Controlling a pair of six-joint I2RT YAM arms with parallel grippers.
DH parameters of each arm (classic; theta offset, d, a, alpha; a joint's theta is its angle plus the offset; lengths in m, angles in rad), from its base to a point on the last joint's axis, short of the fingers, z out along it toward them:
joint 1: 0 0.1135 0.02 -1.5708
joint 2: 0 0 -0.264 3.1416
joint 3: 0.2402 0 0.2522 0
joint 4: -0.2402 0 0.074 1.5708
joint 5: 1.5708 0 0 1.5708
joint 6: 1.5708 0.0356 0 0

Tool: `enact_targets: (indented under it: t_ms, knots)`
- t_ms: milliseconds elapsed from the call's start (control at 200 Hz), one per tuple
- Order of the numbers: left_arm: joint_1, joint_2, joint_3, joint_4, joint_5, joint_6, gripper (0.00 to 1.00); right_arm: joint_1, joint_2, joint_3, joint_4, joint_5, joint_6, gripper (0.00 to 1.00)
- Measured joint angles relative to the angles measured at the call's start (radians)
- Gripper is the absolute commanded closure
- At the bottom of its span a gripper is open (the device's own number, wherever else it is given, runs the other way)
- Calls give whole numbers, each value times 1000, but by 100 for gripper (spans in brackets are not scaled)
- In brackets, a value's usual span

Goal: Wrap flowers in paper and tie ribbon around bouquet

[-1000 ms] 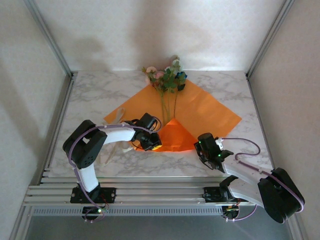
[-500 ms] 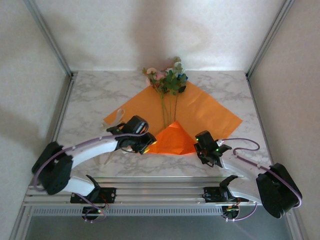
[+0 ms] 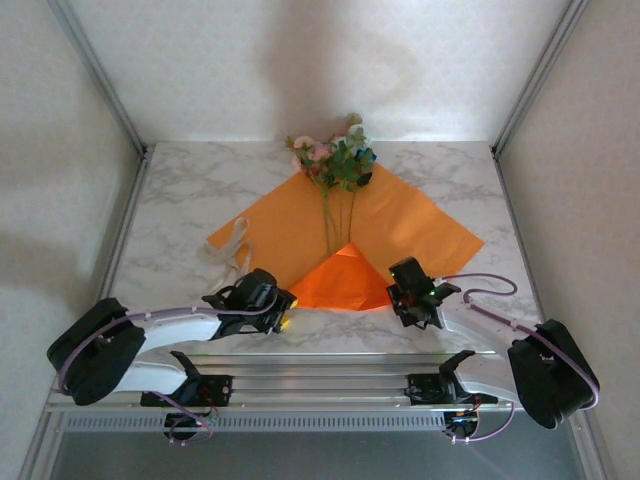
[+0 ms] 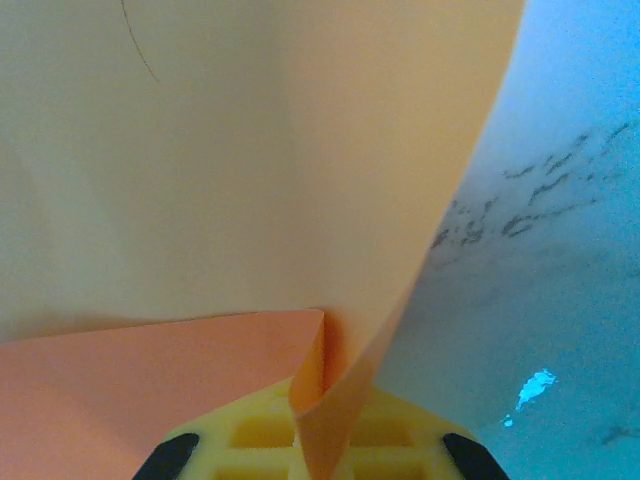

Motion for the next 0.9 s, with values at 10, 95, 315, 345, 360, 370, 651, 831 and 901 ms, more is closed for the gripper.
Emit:
enact_targets:
  t_ms: [10, 95, 315, 345, 360, 370, 651, 831, 901]
  knots:
    - [0, 2, 0, 3, 0, 1, 59, -1, 0, 0, 0, 0, 0, 100]
    - [0, 18, 2, 11, 2, 3, 66, -11, 0, 0, -2, -7, 0, 100]
    - [-3, 33, -2, 10, 1, 56, 77, -33, 6, 0, -3, -26, -1, 100]
    - [-3, 33, -1, 10, 1, 67, 74, -34, 6, 0, -3, -29, -1, 100]
    - [-3, 34, -1, 10, 1, 72, 73, -35, 6, 1, -3, -30, -1, 100]
    - [-3, 34, 0, 10, 1, 79, 72, -35, 7, 1, -3, -30, 0, 100]
    - [-2, 57, 40, 2, -8, 153, 66, -37, 7, 2, -3, -34, 0, 100]
    - [5, 77, 38, 55, -50, 190, 74, -42, 11, 6, -7, -48, 3, 100]
    - [34, 104, 40, 120, -109, 216, 75, -42, 17, 11, -6, -60, 3, 100]
